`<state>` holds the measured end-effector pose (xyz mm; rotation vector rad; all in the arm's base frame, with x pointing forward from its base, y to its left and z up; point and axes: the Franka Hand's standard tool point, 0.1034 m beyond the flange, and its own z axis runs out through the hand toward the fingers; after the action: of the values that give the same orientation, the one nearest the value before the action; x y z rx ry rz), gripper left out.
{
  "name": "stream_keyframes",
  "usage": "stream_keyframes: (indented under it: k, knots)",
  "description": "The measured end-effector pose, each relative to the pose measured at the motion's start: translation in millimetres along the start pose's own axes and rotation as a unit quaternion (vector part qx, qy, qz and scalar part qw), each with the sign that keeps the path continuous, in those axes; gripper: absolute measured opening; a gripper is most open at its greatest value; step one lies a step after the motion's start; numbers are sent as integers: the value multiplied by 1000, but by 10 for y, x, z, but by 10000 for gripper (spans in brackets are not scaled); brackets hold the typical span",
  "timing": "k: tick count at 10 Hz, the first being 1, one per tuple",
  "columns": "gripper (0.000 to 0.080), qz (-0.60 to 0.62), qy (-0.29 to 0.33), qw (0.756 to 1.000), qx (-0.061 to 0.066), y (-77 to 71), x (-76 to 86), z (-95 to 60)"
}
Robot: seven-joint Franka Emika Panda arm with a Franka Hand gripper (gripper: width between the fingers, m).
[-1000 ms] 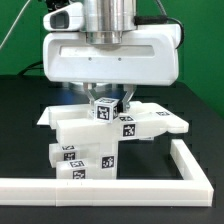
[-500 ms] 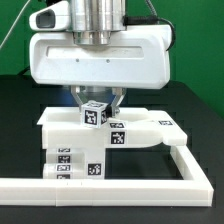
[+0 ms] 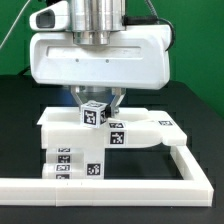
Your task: Assemble chair
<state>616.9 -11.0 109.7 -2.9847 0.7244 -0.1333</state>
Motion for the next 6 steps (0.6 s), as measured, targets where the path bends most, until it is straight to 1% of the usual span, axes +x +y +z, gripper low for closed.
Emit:
stream_keyframes:
  k: [2,3,4,5,6]
  knots:
    - [284,106,6,994,-3,58,94,2]
    - [284,170,6,985,1,70,111,0]
    - [284,237,4,971,8,68,116,-2]
    - [284,282,5,959,11,57,118,-4]
    - [284,296,10,955,20,58,132,-15]
